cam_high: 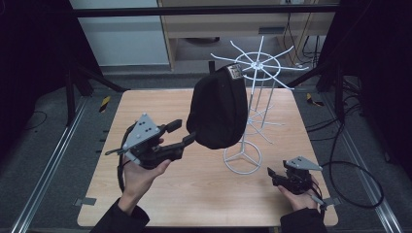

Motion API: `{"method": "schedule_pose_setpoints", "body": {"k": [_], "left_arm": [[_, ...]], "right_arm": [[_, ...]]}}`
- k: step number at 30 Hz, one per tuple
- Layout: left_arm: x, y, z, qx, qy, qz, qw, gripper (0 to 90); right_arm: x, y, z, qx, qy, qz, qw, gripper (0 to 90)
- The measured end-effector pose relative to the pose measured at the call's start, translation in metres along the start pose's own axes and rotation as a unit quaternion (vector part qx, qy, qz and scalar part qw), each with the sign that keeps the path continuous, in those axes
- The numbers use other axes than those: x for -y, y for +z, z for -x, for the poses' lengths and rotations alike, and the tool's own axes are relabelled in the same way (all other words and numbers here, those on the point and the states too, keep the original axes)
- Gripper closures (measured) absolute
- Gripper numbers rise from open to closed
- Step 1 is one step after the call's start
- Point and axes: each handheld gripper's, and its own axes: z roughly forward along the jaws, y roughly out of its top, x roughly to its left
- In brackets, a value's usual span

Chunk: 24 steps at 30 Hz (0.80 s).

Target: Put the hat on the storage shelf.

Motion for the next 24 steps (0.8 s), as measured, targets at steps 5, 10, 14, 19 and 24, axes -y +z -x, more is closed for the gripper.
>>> {"method": "schedule_pose_setpoints", "body": {"k": [5, 10, 14, 19, 24], "left_arm": [[0.031, -0.025, -0.013, -0.034, -0.007, -0.013, 0.9993, 34.6], [0.082, -0.037, -0.034, -0.075, -0.031, -0.061, 0.9948, 32.9], [0.127, -0.042, -0.058, -0.112, -0.067, -0.107, 0.9858, 32.4], [0.172, -0.048, -0.087, -0.153, -0.112, -0.141, 0.9717, 32.0], [0.194, -0.053, -0.105, -0.185, -0.125, -0.167, 0.9604, 30.4]], "right_arm": [[0.0, -0.001, 0.0, 0.0, 0.005, 0.0, 1.0, 32.3], [0.0, -0.001, 0.0, 0.0, 0.007, 0.0, 1.0, 32.1], [0.001, 0.0, 0.0, 0.001, 0.006, 0.001, 1.0, 31.9], [0.002, 0.0, 0.0, 0.0, 0.009, -0.002, 1.0, 31.2], [0.002, 0.001, 0.0, -0.001, 0.007, 0.001, 1.0, 29.7]]}}
